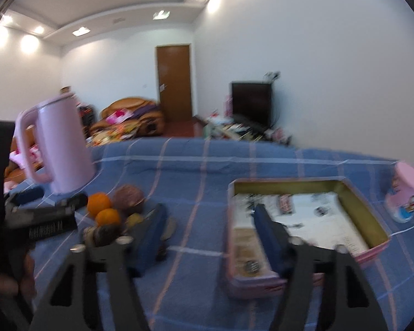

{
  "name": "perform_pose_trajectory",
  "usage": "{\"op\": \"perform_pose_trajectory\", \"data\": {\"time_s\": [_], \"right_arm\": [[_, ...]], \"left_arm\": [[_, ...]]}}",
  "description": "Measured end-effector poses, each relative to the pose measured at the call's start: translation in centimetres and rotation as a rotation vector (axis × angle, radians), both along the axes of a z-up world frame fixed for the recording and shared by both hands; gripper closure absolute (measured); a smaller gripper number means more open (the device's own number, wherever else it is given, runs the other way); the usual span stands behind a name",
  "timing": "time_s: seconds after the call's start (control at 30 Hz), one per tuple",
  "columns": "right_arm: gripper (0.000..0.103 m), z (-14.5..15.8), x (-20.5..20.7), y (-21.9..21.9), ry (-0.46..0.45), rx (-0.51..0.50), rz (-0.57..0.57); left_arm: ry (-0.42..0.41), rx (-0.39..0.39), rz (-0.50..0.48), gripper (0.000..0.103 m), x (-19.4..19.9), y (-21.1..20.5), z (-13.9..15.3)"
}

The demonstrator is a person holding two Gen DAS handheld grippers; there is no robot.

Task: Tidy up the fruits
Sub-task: 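Grasp an orange with the right tool while the left tool grasps a cut taro slice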

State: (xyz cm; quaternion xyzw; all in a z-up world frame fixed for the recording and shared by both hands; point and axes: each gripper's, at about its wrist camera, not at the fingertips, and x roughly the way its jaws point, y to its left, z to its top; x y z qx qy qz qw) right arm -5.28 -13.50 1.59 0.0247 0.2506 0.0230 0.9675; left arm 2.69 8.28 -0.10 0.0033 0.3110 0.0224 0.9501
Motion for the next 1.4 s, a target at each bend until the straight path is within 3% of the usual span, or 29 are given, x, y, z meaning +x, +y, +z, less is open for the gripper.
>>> {"op": "perform_pose_trajectory", "data": {"time_s": [0.13, 0.33, 0.43, 0.63, 0.77, 0.9, 1.03, 1.23, 1.4], "right_arm": [[0.054, -0.8, 0.6, 1.4, 0.068, 0.060, 0.127], [0.054, -2.4, 1.2, 4.9, 0.198, 0.138, 0.334], [0.054, -3.1, 1.4, 6.4, 0.254, 0.093, 0.333], [0.054, -4.2, 3.1, 7.0, 0.363, 0.127, 0.301], [0.054, -4.1, 3.7, 7.0, 0.372, 0.140, 0.282], [0.069, -3.9, 3.8, 7.0, 0.379, 0.144, 0.280], [0.071, -4.2, 4.0, 6.2, 0.375, 0.167, 0.299], [0.071, -1.7, 1.6, 5.1, 0.268, 0.162, 0.339], [0.071, 0.3, -0.5, 3.4, 0.166, 0.105, 0.314]], "left_arm": [[0.005, 0.047, -0.010, 0.001, 0.1, 1.1, -0.2], [0.049, 0.032, -0.068, 0.009, 0.4, 1.0, -0.4], [0.054, 0.043, -0.096, 0.010, 0.4, 0.6, -0.4], [0.060, 0.035, -0.118, 0.011, 0.2, 0.9, -0.2], [0.065, 0.005, -0.148, 0.011, 0.1, 1.2, -0.1], [0.086, -0.017, -0.217, 0.011, -0.1, 1.0, -0.2], [0.107, -0.006, -0.279, 0.011, -0.2, 0.2, -0.7], [0.118, 0.017, -0.376, 0.012, -0.8, -1.1, -1.0], [0.157, 0.041, -0.370, 0.015, -0.3, -1.8, -1.9]]}}
